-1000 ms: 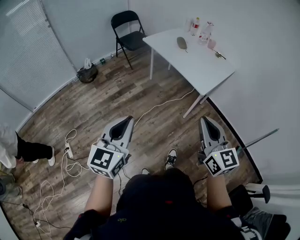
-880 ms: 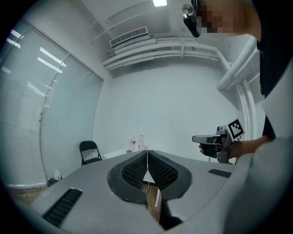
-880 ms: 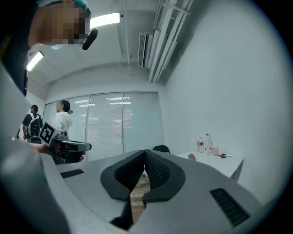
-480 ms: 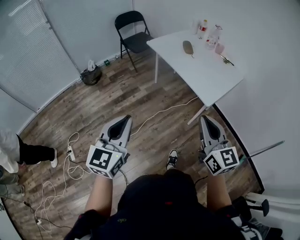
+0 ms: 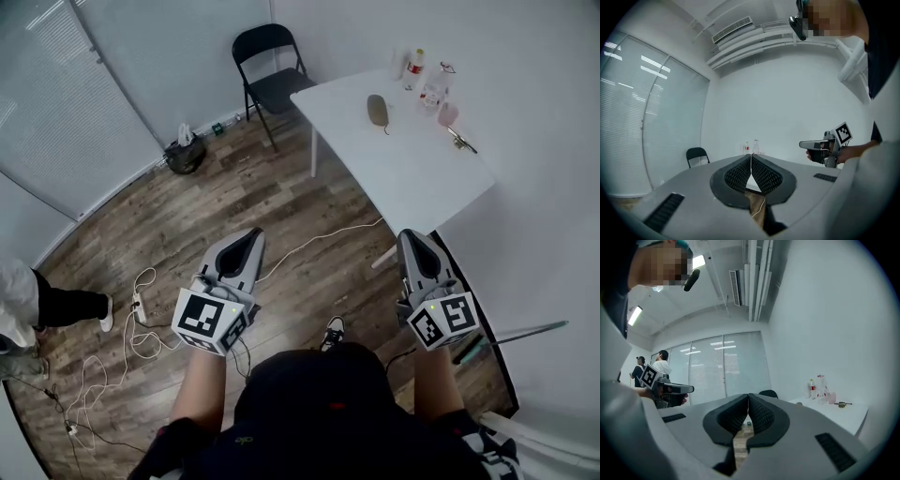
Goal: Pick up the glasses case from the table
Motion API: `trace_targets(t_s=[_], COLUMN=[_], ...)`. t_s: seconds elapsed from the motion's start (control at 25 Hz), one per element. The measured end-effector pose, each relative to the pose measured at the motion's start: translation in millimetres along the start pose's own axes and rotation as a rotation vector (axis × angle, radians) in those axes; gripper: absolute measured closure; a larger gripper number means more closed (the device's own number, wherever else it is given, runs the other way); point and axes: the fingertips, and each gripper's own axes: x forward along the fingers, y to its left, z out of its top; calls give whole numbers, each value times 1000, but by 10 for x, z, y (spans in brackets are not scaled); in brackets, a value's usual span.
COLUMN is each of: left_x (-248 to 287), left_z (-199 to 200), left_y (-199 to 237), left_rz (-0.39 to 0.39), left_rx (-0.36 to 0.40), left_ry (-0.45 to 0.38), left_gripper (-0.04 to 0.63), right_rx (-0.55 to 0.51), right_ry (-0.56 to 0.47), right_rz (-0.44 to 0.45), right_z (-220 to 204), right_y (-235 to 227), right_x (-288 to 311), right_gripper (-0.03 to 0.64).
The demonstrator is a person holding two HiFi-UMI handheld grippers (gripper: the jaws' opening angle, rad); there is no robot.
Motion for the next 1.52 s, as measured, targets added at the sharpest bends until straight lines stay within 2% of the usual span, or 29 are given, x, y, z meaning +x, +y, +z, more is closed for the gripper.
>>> trace_targets(t_s=[0.32,0.6,0.84,1.12,1.52], left_x=[720,1096,1386,1835,2498], left_z=[41,52,37,61,8], left_y=[-267,-284,-106,402,1718], left_rz=[32,22,-4,-41,-97], left_rx=[6,8,6,2,-5], left_ry=[18,26,17,13,47], left_gripper=[572,572,572,572,572], right_rx=[21,30,16,4,0], right_ry=[12,25,20,29,69], right_rz=[27,22,2,-30,-76], right_z=[-21,-31,-24,-36,-108], right_y=[-831,-1161,-1321,-1449,-1361], right_x=[154,286,529,1119,2524], right_gripper=[597,597,597,597,597])
